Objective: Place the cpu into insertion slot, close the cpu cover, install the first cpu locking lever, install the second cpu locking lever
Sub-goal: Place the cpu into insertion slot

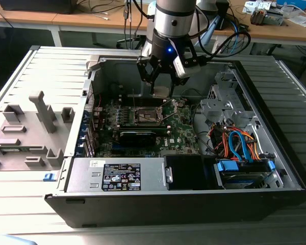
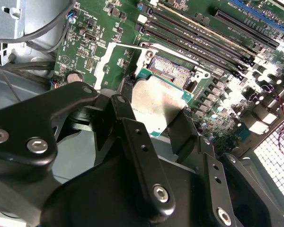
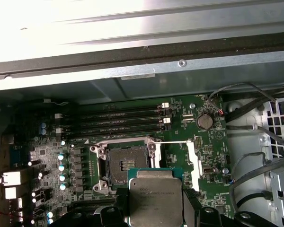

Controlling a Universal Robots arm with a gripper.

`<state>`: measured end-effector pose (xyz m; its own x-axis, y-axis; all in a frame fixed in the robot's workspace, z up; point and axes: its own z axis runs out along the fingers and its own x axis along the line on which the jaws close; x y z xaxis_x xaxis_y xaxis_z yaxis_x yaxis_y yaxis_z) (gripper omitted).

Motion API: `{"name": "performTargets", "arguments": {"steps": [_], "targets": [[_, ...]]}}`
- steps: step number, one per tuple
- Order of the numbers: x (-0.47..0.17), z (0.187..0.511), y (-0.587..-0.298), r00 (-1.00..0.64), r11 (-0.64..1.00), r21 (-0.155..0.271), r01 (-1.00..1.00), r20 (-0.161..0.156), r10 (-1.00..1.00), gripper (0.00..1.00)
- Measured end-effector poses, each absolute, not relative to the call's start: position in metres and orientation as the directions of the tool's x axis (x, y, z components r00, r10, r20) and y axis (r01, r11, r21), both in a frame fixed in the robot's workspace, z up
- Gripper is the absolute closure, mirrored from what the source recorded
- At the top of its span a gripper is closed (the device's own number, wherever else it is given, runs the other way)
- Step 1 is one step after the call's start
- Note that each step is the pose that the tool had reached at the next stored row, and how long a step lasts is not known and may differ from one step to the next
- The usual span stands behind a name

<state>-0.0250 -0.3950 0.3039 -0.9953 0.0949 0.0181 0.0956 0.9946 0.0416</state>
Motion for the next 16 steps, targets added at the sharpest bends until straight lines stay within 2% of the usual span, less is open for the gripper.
{"name": "performTargets", "arguments": {"steps": [16], "targets": [[-0.025, 0.3036, -0.395, -0.993, 0.992, 0.042, 0.118, 0.018, 0.118, 0.45]]}}
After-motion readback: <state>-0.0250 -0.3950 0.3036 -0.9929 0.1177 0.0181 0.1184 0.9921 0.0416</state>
